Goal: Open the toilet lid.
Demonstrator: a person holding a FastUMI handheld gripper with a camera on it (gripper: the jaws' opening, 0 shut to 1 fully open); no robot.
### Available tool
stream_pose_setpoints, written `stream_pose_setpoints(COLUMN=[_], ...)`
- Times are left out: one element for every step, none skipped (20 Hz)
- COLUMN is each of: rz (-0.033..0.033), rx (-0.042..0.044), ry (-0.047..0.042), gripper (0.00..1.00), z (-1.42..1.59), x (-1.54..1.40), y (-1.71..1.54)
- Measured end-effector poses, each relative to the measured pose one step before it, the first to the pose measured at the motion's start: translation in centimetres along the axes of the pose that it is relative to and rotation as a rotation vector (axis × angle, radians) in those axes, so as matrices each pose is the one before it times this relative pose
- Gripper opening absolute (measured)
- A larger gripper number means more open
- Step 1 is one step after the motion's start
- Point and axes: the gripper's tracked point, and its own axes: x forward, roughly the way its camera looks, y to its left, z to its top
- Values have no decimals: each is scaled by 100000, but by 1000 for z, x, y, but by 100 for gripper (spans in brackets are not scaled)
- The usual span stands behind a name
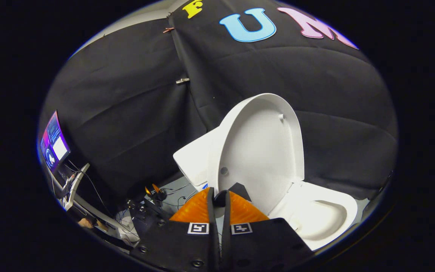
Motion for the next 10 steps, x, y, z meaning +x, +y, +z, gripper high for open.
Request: stream_pose_setpoints(rz=[-608, 746, 18, 2443, 3321, -179, -1085, -1678, -2283, -2235], rx=[866, 650, -446, -608, -1386, -3152, -4396, -5321, -5764, -5874], ry=[-165, 1113, -431, -452, 2447, -294, -1557, -3016, -3070, -2348], gripper=[11, 11, 16, 16, 29, 43, 56, 70, 83, 86], z=[105, -312, -249, -38, -570, -404, 19, 412, 431, 115], x=[-216, 197, 325, 236, 108, -71, -71, 116, 16, 13], y=[124, 258, 99, 739, 1040, 236, 58, -259, -236, -181])
